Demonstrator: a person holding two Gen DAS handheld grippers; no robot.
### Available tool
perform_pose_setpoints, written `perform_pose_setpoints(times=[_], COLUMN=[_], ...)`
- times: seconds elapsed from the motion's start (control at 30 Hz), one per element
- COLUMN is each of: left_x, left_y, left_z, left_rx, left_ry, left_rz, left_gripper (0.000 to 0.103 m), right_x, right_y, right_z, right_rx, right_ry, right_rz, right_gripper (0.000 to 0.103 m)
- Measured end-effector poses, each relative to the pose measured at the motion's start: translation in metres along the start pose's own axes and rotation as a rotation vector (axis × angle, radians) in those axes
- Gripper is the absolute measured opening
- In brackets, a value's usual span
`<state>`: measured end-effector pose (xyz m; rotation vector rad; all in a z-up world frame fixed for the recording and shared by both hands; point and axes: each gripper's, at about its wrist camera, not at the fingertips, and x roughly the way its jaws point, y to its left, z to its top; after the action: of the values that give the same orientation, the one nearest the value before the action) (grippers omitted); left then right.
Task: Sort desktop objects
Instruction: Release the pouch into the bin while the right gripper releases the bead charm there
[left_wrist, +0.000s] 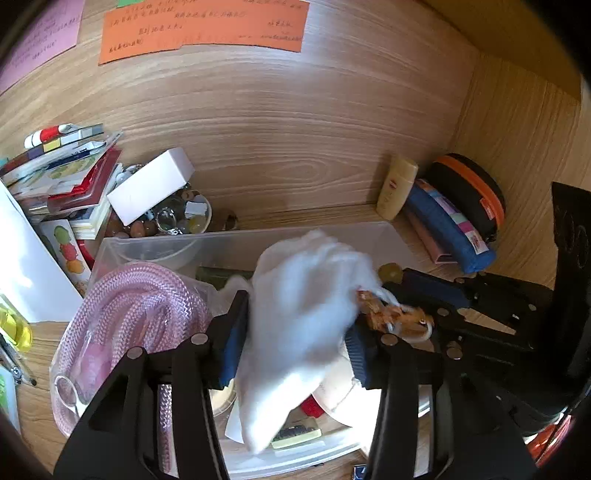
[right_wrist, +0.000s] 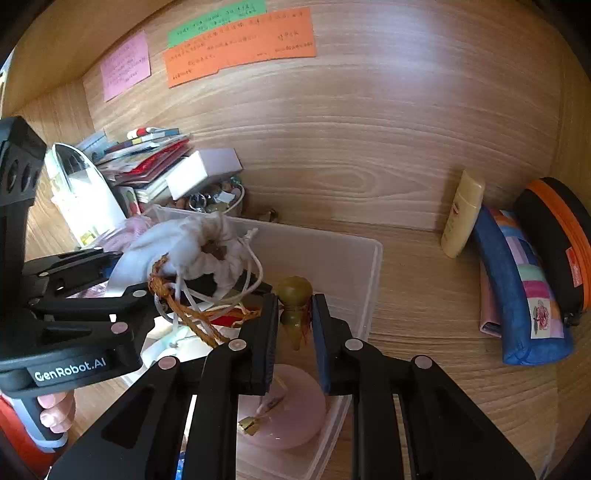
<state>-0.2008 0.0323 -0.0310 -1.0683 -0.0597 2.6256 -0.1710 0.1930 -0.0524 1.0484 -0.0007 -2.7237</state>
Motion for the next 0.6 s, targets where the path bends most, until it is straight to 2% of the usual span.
perform_pose_setpoints(times=[0.3,0.33,0.43,0.6], left_x=[-0.013,-0.014,-0.018,-0.033], left_y=[0.006,0.005,0.0,-0.001], left_z=[-0.001,-0.002,-0.002,-0.002], left_rx=[-0.034,-0.029,-0.015,-0.016], left_ry=[-0.014,-0.019,-0.035,-0.083], left_rz=[-0.072,-0.07,-0.069,-0.054], left_gripper=[0.063,0.067,0.069,0.077], right_x=[0.003,0.002,-0.002,-0.011], right_y=[0.002,0.003,0.006,0.007], right_z=[0.001,0.001,0.001,0.002], right_rx=[-0.03,-0.036,-0.051,-0.06], right_ry=[0.013,0.013,-0.001,-0.034], right_rz=[-0.031,-0.032,-0.053,-0.056], right_gripper=[0.018,0.024,0.042,0.045])
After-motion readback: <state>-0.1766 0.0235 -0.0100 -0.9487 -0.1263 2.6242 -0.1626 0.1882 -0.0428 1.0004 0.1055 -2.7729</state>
